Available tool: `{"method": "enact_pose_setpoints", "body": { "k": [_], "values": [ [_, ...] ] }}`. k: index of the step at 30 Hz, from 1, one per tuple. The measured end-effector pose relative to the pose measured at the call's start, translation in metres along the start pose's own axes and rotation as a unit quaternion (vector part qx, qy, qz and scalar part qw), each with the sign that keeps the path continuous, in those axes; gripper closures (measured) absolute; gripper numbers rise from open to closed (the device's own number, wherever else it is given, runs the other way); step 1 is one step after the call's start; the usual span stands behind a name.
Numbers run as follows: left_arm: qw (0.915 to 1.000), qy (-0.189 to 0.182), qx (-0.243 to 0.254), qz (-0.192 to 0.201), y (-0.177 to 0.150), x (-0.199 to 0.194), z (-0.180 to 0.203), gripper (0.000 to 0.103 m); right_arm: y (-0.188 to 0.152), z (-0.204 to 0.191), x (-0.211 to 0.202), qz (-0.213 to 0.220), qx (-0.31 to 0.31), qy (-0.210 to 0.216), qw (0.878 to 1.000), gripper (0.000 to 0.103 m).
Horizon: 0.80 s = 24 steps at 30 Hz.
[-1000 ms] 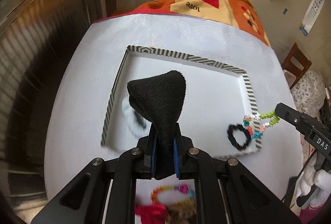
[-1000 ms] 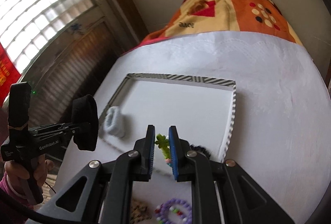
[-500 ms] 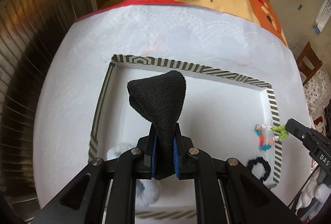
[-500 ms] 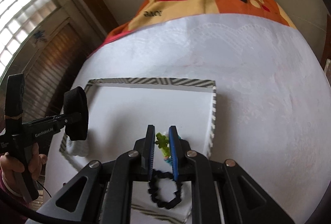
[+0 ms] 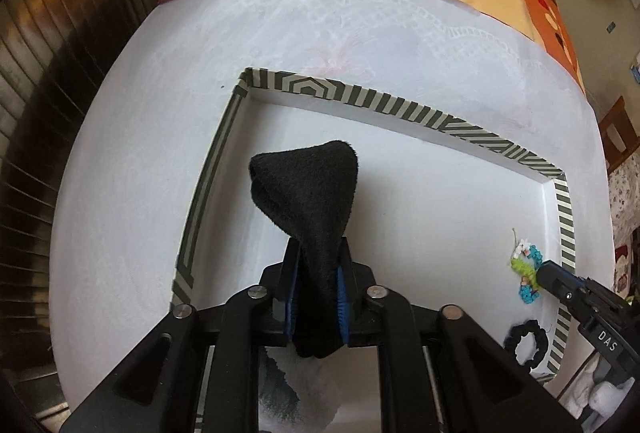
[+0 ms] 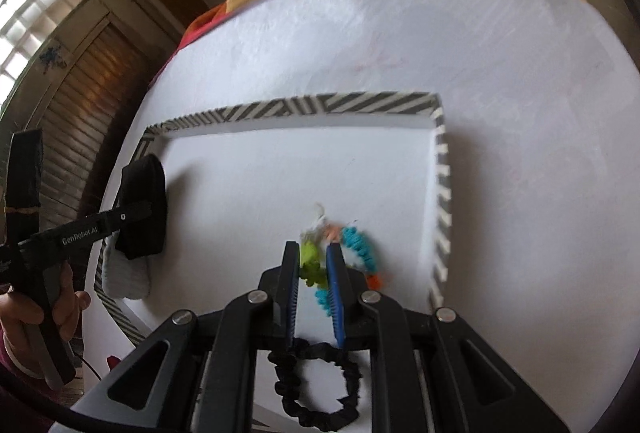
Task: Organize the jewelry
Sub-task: 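Carry the black fabric and the bracelet into the tray and open both tools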
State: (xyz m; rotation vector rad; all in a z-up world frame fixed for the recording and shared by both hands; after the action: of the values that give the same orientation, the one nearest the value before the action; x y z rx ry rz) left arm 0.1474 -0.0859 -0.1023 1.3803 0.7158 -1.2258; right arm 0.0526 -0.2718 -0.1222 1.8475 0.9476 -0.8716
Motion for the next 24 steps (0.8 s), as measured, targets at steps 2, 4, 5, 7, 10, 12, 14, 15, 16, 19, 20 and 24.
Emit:
{"method": "enact_pose_setpoints", "body": {
  "k": [2,4,5,7,10,12,14,15,16,19,20,24],
  "values": [
    [1.0,-0.002,-0.003,0.002,0.0,-0.001,0.0,0.094,-0.001,0.0,-0.003,0.0,0.006,0.004,1.0,0.08],
    [0.9999,-0.006,-0.008,0.003,-0.002,-0.003,-0.001,0.087,-0.002,0.001,-0.009,0.003,0.012,0.006,1.0,0.059],
    [0.9999,-0.006,-0.009,0.003,-0.002,-0.004,-0.001,0.084,-0.002,0.001,-0.012,0.006,0.013,0.008,1.0,0.059],
    [0.9999,-0.005,-0.008,0.005,-0.004,-0.008,-0.001,0.082,-0.003,-0.001,-0.021,0.014,0.012,0.013,1.0,0.059],
    [0.9999,-0.002,-0.001,0.01,-0.006,-0.018,0.002,0.078,-0.007,-0.003,-0.034,0.021,0.01,0.01,1.0,0.058],
    [0.9998,0.0,0.003,0.02,-0.007,-0.029,0.005,0.078,-0.011,-0.005,-0.042,0.026,0.011,0.01,1.0,0.058],
    [0.9996,0.005,0.006,0.028,-0.011,-0.04,0.005,0.078,-0.014,-0.008,-0.051,0.032,0.012,0.007,0.999,0.055],
    [0.9994,0.008,0.008,0.034,-0.013,-0.047,0.007,0.078,-0.017,-0.009,-0.056,0.036,0.011,0.004,0.999,0.054],
    [0.9993,0.009,0.009,0.036,-0.013,-0.049,0.006,0.078,-0.02,-0.012,-0.061,0.04,0.01,0.0,0.999,0.054],
    [0.9988,0.016,0.015,0.045,-0.023,-0.065,0.01,0.078,-0.028,-0.018,-0.077,0.054,0.001,-0.011,0.999,0.053],
    [0.9985,0.018,0.018,0.048,-0.026,-0.069,0.012,0.078,-0.031,-0.02,-0.083,0.058,-0.001,-0.018,0.998,0.053],
    [0.9975,0.028,0.027,0.058,-0.038,-0.085,0.019,0.078,-0.04,-0.023,-0.102,0.075,-0.005,-0.036,0.997,0.049]
  ]
}}
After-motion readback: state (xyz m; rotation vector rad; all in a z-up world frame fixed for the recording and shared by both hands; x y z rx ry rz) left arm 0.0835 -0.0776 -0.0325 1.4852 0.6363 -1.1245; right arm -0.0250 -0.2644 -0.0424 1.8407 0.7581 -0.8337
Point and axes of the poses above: each gripper's, at about its wrist camera, not at the fingertips, and x roughly the way its jaws point, z to its right, y to its top, the point moved 8 cm from there along x, roughly the way its jaws point, and after that the axes turned 1 degree about x, right-handed, at the moved point
